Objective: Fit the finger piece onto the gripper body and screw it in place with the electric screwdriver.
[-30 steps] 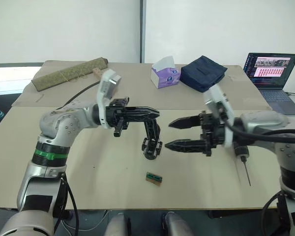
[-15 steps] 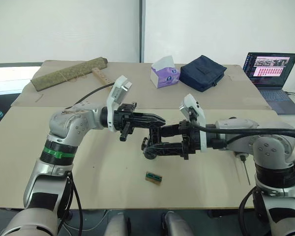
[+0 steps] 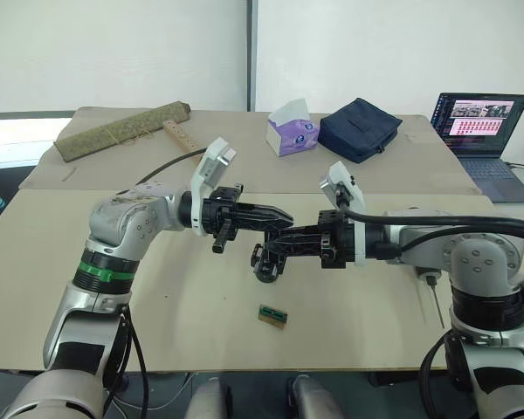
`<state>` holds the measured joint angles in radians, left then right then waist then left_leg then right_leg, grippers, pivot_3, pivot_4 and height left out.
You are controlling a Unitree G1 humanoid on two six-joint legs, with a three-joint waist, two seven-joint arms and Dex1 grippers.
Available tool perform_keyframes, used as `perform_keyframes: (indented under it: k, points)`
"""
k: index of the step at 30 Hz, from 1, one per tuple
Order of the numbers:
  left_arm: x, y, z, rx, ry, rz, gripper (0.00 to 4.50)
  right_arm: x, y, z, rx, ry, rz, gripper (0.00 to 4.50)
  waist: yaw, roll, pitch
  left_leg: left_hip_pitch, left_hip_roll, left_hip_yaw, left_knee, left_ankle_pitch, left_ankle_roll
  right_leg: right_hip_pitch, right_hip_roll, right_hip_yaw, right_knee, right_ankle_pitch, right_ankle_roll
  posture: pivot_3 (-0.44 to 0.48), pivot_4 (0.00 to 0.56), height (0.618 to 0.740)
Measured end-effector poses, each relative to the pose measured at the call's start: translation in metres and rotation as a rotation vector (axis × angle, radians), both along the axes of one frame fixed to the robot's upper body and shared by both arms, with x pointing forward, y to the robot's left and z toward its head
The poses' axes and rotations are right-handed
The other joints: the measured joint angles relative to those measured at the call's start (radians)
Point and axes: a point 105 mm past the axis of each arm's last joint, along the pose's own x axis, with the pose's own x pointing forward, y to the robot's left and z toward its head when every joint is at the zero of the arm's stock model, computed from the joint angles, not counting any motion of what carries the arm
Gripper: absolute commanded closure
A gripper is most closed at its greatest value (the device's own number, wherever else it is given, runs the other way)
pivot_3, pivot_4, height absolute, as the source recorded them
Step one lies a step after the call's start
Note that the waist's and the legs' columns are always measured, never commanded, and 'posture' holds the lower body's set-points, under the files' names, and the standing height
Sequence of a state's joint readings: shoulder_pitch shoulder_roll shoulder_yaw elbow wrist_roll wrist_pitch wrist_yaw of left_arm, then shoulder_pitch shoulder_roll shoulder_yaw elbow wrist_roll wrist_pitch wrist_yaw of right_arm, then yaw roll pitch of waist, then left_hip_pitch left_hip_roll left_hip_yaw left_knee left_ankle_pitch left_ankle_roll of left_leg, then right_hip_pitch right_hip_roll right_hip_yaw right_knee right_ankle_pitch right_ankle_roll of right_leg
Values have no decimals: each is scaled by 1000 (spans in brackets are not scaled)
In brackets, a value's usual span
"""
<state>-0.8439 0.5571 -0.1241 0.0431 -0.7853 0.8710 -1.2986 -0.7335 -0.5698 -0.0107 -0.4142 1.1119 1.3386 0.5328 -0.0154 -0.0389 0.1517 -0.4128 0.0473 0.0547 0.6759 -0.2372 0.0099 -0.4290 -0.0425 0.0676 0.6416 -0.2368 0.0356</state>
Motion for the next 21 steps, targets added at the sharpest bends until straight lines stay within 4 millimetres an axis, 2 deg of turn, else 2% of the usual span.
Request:
perform_keyframes:
  k: [2, 5, 9, 10, 13, 17, 19, 21]
  points:
    - [-1, 0, 1, 6, -1, 11, 3562, -2, 1, 0, 9, -8, 8, 4094, -1, 0, 0, 0, 0, 0, 0, 0, 0, 0, 0, 0, 0, 0, 0, 0, 150, 740]
    - [4, 4, 11, -45, -109, 83, 2293, -4, 0, 1, 39, -33, 17, 4112, 0, 0, 0, -1, 0, -1, 0, 0, 0, 0, 0, 0, 0, 0, 0, 0, 150, 740]
    - [17, 36, 12, -10, -236, 232, 250, -4, -12, -3, 83, -79, -6, 4113, -2, 0, 0, 1, 0, 0, 0, 0, 0, 0, 0, 0, 0, 0, 0, 0, 150, 740]
    - [23, 56, 1, 43, -290, 294, 0, -5, -20, -9, 88, -95, -15, 4113, -2, 0, 0, 2, 0, 1, -1, 0, 0, 1, 0, 0, -1, 0, 0, 0, 150, 740]
    - [27, 83, -21, 94, -338, 330, 0, -5, -29, -17, 100, -118, -24, 4113, -2, 0, 0, 2, 0, 1, 0, 0, 0, 1, 0, 0, 0, 0, 0, 0, 150, 740]
    - [36, 126, -71, 255, -358, 412, 0, -8, -42, -21, 162, -198, -10, 4114, 2, 0, 0, 2, 0, 2, 0, 0, 0, 1, 0, 0, -1, 0, 0, 0, 150, 740]
    - [39, 130, -85, 297, -379, 428, 0, -5, -46, -24, 161, -231, -14, 4114, 9, 0, 0, 1, 0, 2, 1, 0, 0, 1, -1, 0, -1, 0, 0, 0, 150, 740]
    - [42, 123, -95, 303, -404, 424, 0, -2, -50, -27, 170, -270, -15, 4114, 19, 0, 0, 0, 0, 2, 2, 0, 0, 2, -1, -1, -2, 0, 1, 0, 150, 740]
